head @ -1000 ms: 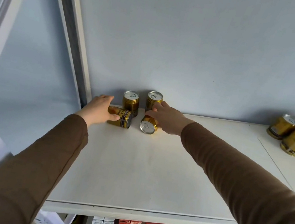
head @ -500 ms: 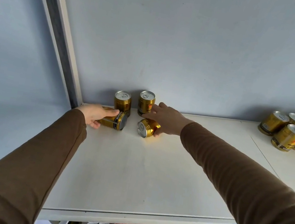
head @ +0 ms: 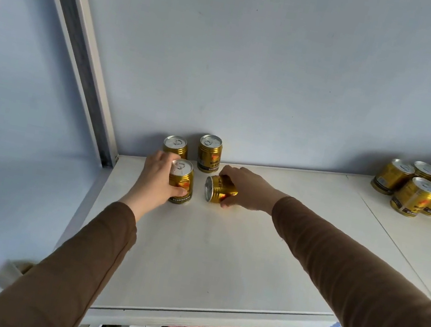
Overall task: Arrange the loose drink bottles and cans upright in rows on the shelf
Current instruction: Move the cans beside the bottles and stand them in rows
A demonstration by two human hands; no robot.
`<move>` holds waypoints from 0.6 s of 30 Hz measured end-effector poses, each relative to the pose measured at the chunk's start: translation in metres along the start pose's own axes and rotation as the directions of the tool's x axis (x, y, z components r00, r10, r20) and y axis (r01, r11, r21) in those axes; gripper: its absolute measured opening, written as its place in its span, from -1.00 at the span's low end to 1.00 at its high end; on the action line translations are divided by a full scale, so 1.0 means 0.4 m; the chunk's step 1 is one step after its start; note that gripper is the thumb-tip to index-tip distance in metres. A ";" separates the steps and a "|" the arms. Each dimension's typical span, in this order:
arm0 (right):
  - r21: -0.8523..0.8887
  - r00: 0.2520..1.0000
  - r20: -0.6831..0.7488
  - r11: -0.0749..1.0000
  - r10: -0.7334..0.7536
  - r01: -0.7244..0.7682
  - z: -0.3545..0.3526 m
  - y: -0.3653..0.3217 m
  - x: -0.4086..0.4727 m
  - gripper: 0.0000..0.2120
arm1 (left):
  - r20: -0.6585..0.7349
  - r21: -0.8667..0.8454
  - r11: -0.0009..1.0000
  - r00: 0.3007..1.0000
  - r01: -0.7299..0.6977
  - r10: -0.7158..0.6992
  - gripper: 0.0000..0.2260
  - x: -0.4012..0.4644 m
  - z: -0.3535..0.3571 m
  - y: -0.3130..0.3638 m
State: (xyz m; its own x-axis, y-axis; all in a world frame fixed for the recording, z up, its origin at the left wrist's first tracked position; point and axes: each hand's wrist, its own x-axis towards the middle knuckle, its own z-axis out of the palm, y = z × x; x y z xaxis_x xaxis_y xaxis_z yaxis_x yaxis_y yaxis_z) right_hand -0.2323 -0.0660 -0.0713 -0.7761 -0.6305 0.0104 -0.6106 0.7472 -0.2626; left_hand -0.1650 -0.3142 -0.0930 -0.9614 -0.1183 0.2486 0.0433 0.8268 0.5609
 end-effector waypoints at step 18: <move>0.597 0.891 -0.231 0.780 0.390 -0.187 0.049 0.023 -0.109 -0.35 | 0.139 -0.401 0.891 0.976 0.212 -0.170 -0.19 -0.040 0.090 -0.038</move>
State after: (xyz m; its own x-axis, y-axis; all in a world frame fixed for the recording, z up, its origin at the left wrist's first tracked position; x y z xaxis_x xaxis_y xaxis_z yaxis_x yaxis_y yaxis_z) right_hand -0.2011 -0.0357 -0.0930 -0.9664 -0.2221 0.1294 -0.2370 0.5749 -0.7831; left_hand -0.1600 -0.3050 -0.1340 -0.9831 -0.1794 0.0374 -0.0566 0.4913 0.8691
